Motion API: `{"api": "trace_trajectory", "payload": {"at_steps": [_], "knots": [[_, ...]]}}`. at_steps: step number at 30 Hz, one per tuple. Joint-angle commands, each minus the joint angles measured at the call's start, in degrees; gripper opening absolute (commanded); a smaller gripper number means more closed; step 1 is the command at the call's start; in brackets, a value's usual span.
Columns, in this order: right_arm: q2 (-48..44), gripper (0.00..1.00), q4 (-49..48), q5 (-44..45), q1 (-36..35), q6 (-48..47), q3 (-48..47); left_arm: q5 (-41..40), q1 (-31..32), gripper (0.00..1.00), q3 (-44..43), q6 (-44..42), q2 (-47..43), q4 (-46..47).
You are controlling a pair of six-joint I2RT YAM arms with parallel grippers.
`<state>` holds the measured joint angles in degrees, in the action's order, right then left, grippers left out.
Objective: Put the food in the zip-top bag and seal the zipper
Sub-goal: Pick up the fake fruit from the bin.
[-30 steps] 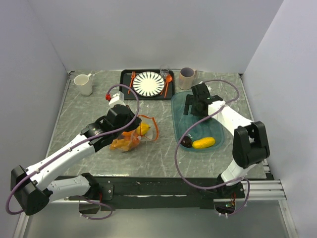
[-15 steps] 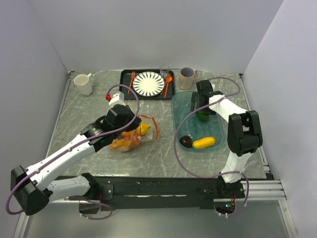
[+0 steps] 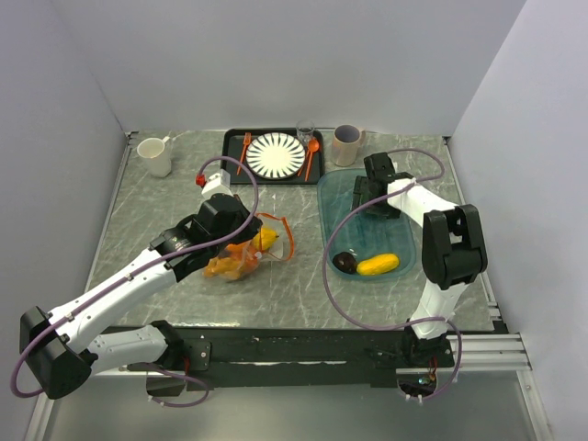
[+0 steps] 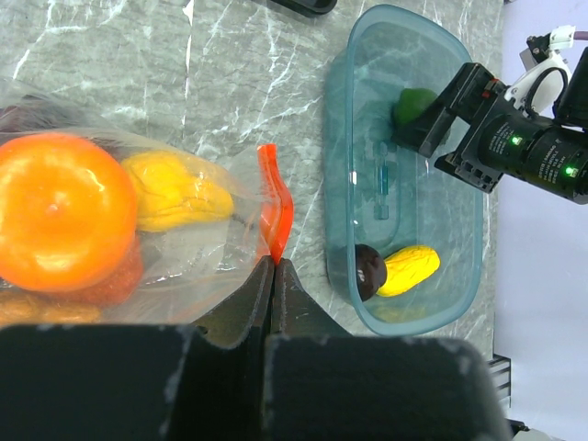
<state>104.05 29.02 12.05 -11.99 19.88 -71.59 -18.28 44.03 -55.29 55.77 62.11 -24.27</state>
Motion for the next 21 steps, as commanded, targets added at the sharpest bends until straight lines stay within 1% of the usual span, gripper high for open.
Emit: {"api": "trace_trajectory", "payload": {"at_steps": [1, 4, 9, 12, 14, 15, 17, 18, 21], "knots": [[-5.0, 1.00, -2.5, -0.9, -0.1, 0.4, 0.0, -0.4, 0.1, 0.01, -0.8, -0.2, -0.9, 2.8], [-7.7, 1.00, -3.6, -1.9, -0.1, -0.4, -0.1, -0.2, 0.0, 0.01, -0.9, -0.2, -0.8, 3.0], [-7.6, 1.00, -3.2, 0.0, -0.1, -0.6, -2.1, 0.3, 0.1, 0.01, -1.1, -0.1, -0.2, 3.2], [-6.1, 1.00, -3.2, -0.1, -0.1, -1.5, -3.5, 0.1, 0.0, 0.01, -1.1, -0.2, -0.4, 2.9], [-3.4, 1.00, -2.6, 1.4, 0.0, -2.0, -5.2, -0.2, 0.1, 0.01, -1.1, -0.3, -0.7, 2.8], [-2.0, 1.00, -3.7, 0.6, 0.2, -2.6, -5.4, -0.2, 0.1, 0.01, -1.1, -0.3, -0.8, 2.8], [-0.5, 1.00, -5.4, -7.3, 0.9, -5.5, -5.9, 0.0, 0.1, 0.01, -1.1, -0.3, -0.8, 2.9], [0.5, 1.00, -5.6, -8.3, 1.0, -5.9, -6.0, 0.1, 0.1, 0.01, -1.1, -0.3, -0.7, 2.9], [0.9, 1.00, -7.3, -5.5, 1.0, -6.3, -5.2, -0.3, 0.1, 0.01, -1.4, -0.2, -0.6, 2.2]]}}
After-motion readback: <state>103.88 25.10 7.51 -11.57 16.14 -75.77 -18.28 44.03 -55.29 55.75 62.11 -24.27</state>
